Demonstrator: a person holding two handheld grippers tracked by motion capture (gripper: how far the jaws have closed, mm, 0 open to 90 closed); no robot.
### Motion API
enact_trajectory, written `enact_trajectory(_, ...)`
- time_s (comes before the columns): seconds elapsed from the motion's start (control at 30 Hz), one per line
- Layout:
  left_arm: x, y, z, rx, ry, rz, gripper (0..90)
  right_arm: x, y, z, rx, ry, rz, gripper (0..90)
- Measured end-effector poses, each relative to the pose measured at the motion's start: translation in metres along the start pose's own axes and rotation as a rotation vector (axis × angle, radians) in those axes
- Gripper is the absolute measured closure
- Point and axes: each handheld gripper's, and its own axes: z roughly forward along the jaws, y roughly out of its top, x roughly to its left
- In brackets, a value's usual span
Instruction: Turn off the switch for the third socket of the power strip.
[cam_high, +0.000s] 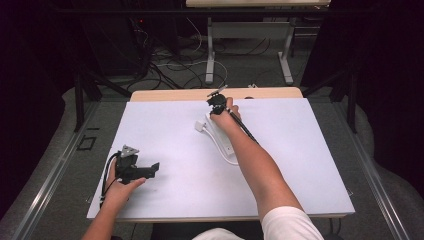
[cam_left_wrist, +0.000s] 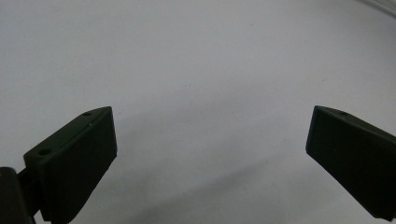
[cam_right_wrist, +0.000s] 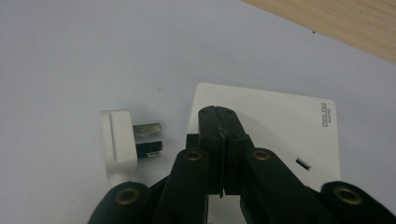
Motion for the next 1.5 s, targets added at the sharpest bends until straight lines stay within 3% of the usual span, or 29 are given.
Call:
enact_trajectory(0.2,0.000,0.000,-0.001,0.011,-0.001,0.009,1.7,0.000,-0.001,-0.001,0.010,-0.007,0.004,90.0)
enact_trajectory(0.27,0.000,0.000,-0.001,0.012,0.000,0.009,1.7,0.001,-0.003,0.002,-0.012,-0.006,0.013,90.0)
enact_trajectory(0.3,0.000,0.000,-0.001,0.012,0.000,0.010,1.7,0.000,-0.004,0.004,-0.048,-0.007,0.003,90.0)
enact_trajectory(0.57,0.000,0.000,-0.001,0.011,0.000,-0.002,1.7,-0.001,-0.004,0.002,-0.019,-0.022,-0.008,90.0)
enact_trajectory(0.7,0.001,0.000,-0.002,0.027,-0.005,0.013,1.7,-0.001,-0.005,0.003,-0.046,-0.011,0.002,90.0)
enact_trajectory(0.83,0.001,0.000,-0.001,0.028,-0.005,0.015,1.7,0.000,-0.005,0.003,-0.036,-0.012,0.010,90.0)
enact_trajectory(0.87,0.001,0.000,-0.001,0.028,-0.005,0.013,1.7,0.000,-0.004,0.002,-0.019,-0.018,0.006,90.0)
enact_trajectory(0.9,0.000,0.000,0.000,0.020,-0.005,0.003,1.7,0.000,-0.005,0.003,-0.040,-0.008,0.013,90.0)
enact_trajectory(1.1,0.000,0.000,0.002,0.002,0.003,0.008,1.7,0.002,-0.004,0.002,-0.030,-0.014,-0.007,87.9)
enact_trajectory(1.5,-0.001,0.000,0.002,0.001,0.002,0.005,1.7,-0.001,-0.002,-0.007,-0.022,-0.010,-0.014,83.8)
